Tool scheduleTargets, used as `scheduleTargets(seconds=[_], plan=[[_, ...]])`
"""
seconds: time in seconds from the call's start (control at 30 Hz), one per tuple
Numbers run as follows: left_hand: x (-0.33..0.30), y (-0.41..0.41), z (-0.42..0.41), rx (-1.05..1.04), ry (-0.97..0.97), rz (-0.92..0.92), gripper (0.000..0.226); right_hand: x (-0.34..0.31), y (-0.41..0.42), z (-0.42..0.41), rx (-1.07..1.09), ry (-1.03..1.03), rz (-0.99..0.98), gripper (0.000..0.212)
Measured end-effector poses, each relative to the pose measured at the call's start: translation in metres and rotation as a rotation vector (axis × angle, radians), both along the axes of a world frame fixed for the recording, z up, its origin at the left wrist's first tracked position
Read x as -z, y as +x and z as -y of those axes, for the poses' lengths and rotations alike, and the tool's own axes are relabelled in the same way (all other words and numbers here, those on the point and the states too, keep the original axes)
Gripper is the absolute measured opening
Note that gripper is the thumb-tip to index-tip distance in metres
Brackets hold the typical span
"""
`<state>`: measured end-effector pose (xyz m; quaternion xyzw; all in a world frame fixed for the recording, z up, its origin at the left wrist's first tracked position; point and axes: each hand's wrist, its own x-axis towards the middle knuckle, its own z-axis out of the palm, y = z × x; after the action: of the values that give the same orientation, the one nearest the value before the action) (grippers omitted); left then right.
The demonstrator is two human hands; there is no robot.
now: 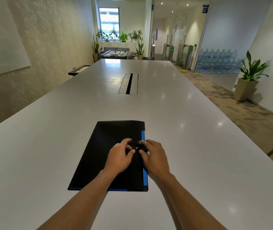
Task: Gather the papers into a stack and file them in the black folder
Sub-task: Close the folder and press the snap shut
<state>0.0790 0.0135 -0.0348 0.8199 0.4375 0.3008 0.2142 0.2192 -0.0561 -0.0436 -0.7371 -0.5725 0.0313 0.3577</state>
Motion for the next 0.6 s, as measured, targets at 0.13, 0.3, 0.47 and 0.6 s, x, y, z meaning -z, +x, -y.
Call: scheduleTargets(seconds=[0.13, 0.3, 0.47, 0.6], plan=[[0.006, -0.001, -0.001, 0.121, 0.062, -0.005, 0.041, 0.002, -0.001, 0.001, -0.063, -0.063, 0.197, 0.041], [0.015, 0.004, 0.0, 0.119, 0.19, -0.124, 0.035, 0.005, -0.003, -0.001, -0.063, -0.148, 0.295, 0.045], [0.013, 0.006, 0.001, 0.112, 0.245, -0.122, 0.034, 0.006, -0.004, -0.001, -0.063, -0.168, 0.322, 0.045], [0.014, 0.007, 0.001, 0.114, 0.277, -0.152, 0.035, 0.006, -0.005, -0.002, -0.058, -0.182, 0.335, 0.045]])
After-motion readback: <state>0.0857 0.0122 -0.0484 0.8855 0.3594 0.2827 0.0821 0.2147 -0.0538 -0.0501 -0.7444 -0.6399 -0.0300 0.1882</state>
